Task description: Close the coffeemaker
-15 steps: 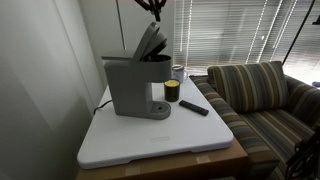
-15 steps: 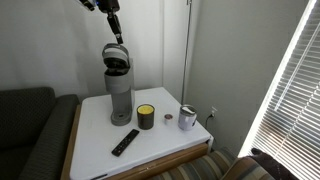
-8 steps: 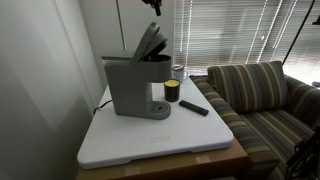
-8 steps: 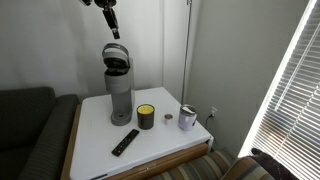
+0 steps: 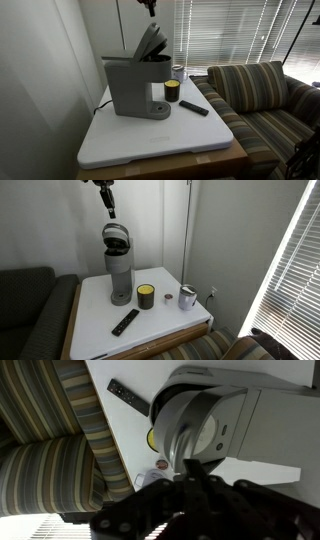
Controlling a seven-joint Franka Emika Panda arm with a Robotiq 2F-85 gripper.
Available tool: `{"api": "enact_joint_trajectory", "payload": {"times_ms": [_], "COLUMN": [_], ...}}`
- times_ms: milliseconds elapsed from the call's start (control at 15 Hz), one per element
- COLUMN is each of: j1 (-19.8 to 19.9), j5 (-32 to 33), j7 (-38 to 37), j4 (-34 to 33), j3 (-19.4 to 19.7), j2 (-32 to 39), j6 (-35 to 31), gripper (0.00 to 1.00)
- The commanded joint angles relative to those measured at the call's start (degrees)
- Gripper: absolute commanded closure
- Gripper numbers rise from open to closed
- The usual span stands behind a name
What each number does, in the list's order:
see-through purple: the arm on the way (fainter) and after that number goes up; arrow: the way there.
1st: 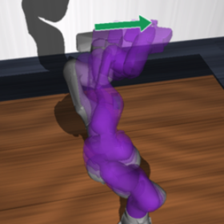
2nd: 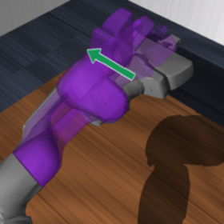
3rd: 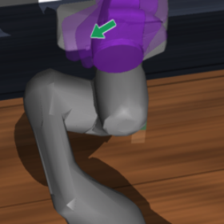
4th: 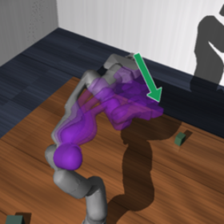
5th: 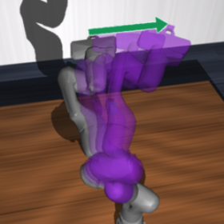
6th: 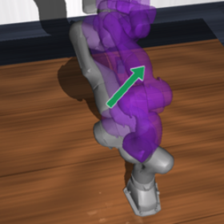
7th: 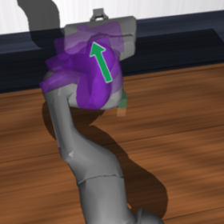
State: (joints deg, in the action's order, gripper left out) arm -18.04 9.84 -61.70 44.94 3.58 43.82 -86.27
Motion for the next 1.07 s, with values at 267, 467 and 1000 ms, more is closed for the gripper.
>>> {"api": "enact_joint_trajectory", "payload": {"times_ms": [267, 467, 1000], "j1": [0.4, 0.3, 1.4], "j5": [-1.3, -1.2, -3.2], "j7": [-1.7, -2.2, -7.4], "j4": [-2.8, -1.9, 2.6], "j3": [0.6, 0.6, 0.1], "j2": [2.7, 2.4, 0.9], "j6": [3.3, 5.0, 7.4], "gripper": [1.0, 1.0, 1.0]}}
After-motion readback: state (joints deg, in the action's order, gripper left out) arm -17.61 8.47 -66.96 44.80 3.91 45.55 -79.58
